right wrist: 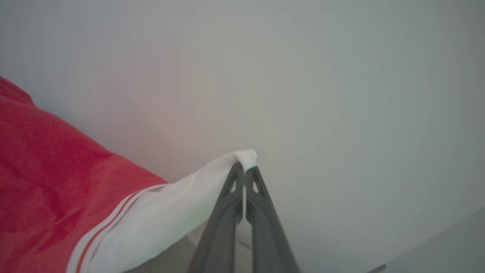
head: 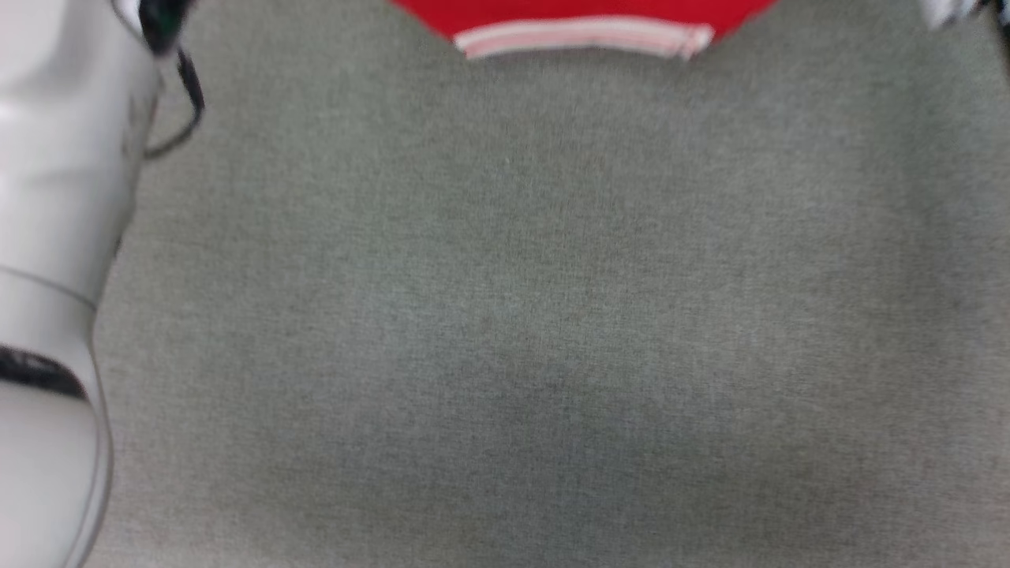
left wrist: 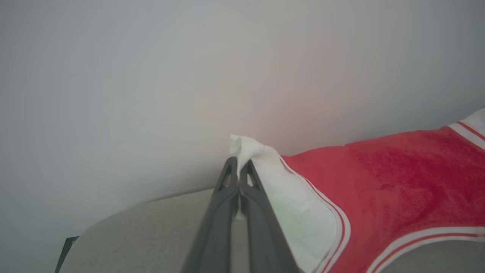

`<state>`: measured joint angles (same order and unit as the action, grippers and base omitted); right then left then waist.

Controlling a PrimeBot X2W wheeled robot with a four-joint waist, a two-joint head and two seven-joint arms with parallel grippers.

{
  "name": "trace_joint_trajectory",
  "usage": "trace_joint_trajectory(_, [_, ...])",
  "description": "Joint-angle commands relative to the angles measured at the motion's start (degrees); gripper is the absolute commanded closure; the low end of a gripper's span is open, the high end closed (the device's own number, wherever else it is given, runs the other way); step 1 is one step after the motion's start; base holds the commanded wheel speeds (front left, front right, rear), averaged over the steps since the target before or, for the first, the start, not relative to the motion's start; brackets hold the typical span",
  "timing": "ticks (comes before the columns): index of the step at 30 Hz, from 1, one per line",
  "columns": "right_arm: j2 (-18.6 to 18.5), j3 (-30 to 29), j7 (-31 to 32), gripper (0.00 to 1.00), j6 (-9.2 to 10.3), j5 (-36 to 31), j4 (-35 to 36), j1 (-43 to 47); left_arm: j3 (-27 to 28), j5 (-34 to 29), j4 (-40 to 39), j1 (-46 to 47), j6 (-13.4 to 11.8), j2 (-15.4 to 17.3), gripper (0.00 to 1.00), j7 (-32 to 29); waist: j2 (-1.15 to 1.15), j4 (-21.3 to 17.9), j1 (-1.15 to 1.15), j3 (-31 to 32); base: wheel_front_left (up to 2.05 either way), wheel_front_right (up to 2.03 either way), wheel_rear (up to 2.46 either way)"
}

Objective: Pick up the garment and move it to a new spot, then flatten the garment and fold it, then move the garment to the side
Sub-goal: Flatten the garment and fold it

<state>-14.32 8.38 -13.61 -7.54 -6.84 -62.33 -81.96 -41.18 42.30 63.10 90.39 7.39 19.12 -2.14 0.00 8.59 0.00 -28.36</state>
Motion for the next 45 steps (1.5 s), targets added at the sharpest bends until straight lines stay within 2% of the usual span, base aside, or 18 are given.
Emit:
trace_joint_trajectory(1, [0.4,2.5,1.0,1.00,0.11,1.2,-2.1,2.0,-1.1,1.1,-0.3,-2.6,0.0,0.8,1.00,-1.6,0.00,-0.9,0.00,4.5,0.00,0.00,0.00])
trace_joint_trajectory(8, [1.7,10.5,5.6,1.00,0.11,14.4,-7.6,10.4,-6.9,4.2,-3.2,-13.5,0.0,4.7,1.00,-6.8,0.00,-2.6,0.00,11.8,0.00,0.00,0.00])
trace_joint_trajectory(12, [0.1,16.9,11.3,1.00,0.11,22.9,-4.6,16.5,-9.3,6.2,-6.0,-20.4,0.0,7.9,1.00,-8.1,0.00,-3.7,0.00,15.7,0.00,0.00,0.00])
trace_joint_trajectory(14, [-1.7,20.8,14.9,1.00,0.11,27.9,-1.1,20.5,-9.8,7.4,-7.6,-23.7,0.0,10.0,1.00,-8.4,0.00,-4.2,0.00,17.6,0.00,0.00,0.00])
trace_joint_trajectory(17, [-6.2,25.9,20.3,1.00,0.11,35.6,6.3,26.0,-10.0,9.6,-10.4,-28.6,0.0,12.5,1.00,-8.7,0.00,-4.8,0.00,20.1,0.00,0.00,0.00])
trace_joint_trajectory(21, [-13.8,31.0,28.2,1.00,0.11,45.8,17.7,33.2,-10.1,11.7,-15.2,-34.8,0.0,16.7,1.00,-9.7,0.00,-5.5,0.00,22.9,0.00,0.00,0.00])
trace_joint_trajectory(24, [-19.4,33.6,32.8,1.00,0.11,51.6,25.4,38.1,-10.2,12.9,-20.3,-39.8,-1.6,19.3,1.00,-10.5,0.00,-5.9,0.00,24.6,0.00,0.00,0.00])
trace_joint_trajectory(26, [-22.5,34.4,35.7,1.00,0.11,54.6,29.7,41.1,-10.1,13.8,-24.8,-43.3,-3.4,21.8,1.00,-11.6,0.00,-6.0,0.00,25.4,0.00,0.00,0.00])
trace_joint_trajectory(30, [-27.5,34.6,40.2,1.00,0.11,59.0,36.9,47.1,-9.4,16.6,-37.0,-51.2,-8.7,27.0,1.00,-13.4,0.00,-6.0,0.00,26.3,0.00,0.00,0.00])
trace_joint_trajectory(35, [-31.7,33.2,45.2,1.00,0.11,63.0,43.8,55.2,-8.6,20.0,-54.4,-61.9,-18.2,34.6,1.00,-14.9,0.00,-5.8,0.00,26.4,0.00,0.00,0.00])
trace_joint_trajectory(40, [-34.4,30.4,49.0,1.00,0.11,64.9,48.9,63.1,-7.7,23.5,-68.3,-71.8,-26.7,40.5,1.00,-13.4,0.00,-5.7,0.00,25.5,0.00,0.00,0.00])
trace_joint_trajectory(42, [-34.6,28.8,49.8,1.00,0.11,65.0,50.2,65.6,-7.6,24.7,-71.9,-75.3,-29.2,41.8,1.00,-12.0,0.00,-5.7,0.00,25.0,0.00,0.00,0.00])
trace_joint_trajectory(45, [-34.2,25.9,50.5,1.00,0.11,64.1,51.1,68.8,-7.6,25.5,-75.1,-78.8,-31.3,42.8,1.00,-9.9,0.00,-5.4,0.00,24.3,0.00,0.00,0.00])
